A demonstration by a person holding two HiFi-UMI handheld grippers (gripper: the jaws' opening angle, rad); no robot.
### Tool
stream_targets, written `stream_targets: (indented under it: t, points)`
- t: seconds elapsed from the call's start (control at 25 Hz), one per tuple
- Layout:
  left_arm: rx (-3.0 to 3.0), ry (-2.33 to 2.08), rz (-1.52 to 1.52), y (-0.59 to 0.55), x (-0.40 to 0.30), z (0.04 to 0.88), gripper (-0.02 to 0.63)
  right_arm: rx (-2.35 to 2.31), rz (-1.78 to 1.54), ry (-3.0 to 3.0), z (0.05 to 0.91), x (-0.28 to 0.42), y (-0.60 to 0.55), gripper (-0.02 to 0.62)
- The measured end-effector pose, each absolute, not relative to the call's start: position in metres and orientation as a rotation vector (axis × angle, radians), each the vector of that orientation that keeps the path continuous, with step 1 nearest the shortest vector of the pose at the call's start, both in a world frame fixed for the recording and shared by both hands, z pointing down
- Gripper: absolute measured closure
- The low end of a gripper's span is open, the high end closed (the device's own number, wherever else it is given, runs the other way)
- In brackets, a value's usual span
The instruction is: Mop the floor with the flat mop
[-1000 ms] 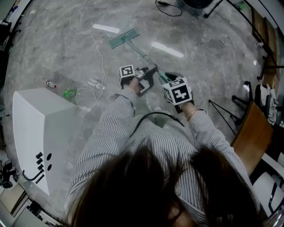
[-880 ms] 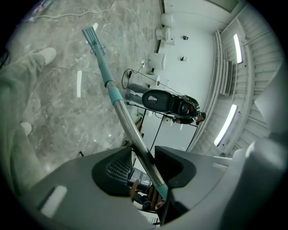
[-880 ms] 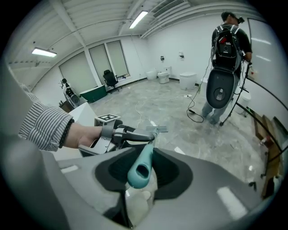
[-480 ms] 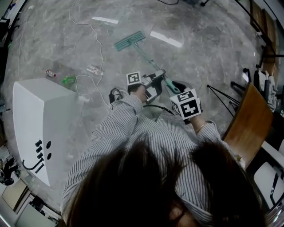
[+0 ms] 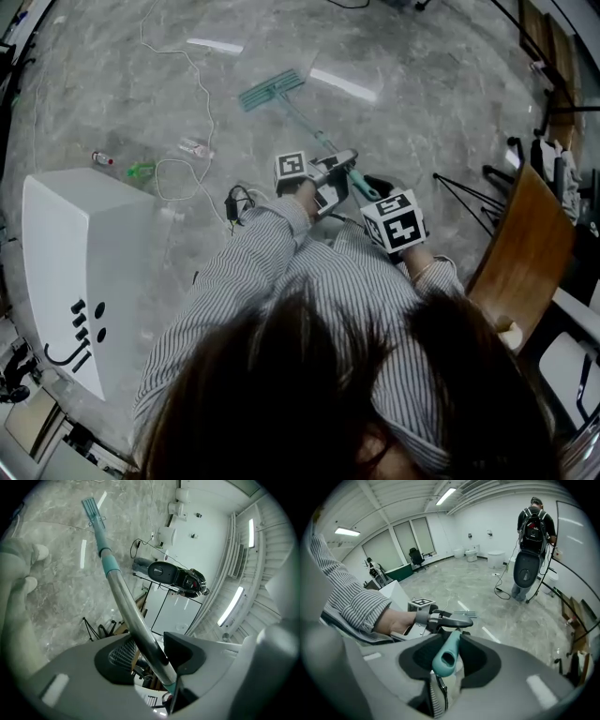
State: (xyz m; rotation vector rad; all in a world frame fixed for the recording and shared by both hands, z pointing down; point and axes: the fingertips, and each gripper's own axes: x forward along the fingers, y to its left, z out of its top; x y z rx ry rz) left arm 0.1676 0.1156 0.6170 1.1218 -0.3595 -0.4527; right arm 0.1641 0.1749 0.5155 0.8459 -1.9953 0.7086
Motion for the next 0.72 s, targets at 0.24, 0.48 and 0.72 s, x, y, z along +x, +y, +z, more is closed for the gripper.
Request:
stream_targets:
  t: [0.24, 0.48, 0.72]
  points:
    - [1.095, -0.391, -0.460, 0.118, 0.169, 0.626, 0.423, 0.859, 0.720, -1.995, 0.519, 0.165, 0.180, 0.477]
    - [1.143, -0.357, -0.472, 0.116, 0.168, 0.616, 0.423, 0.848, 0.709, -2.002, 0.516, 0.162, 0.181, 0.476]
    - [1.076, -0.310, -0.471, 0.117, 0.170, 0.593, 0.423, 0.840, 0.707, -2.018, 0.512, 0.158, 0.180, 0.472]
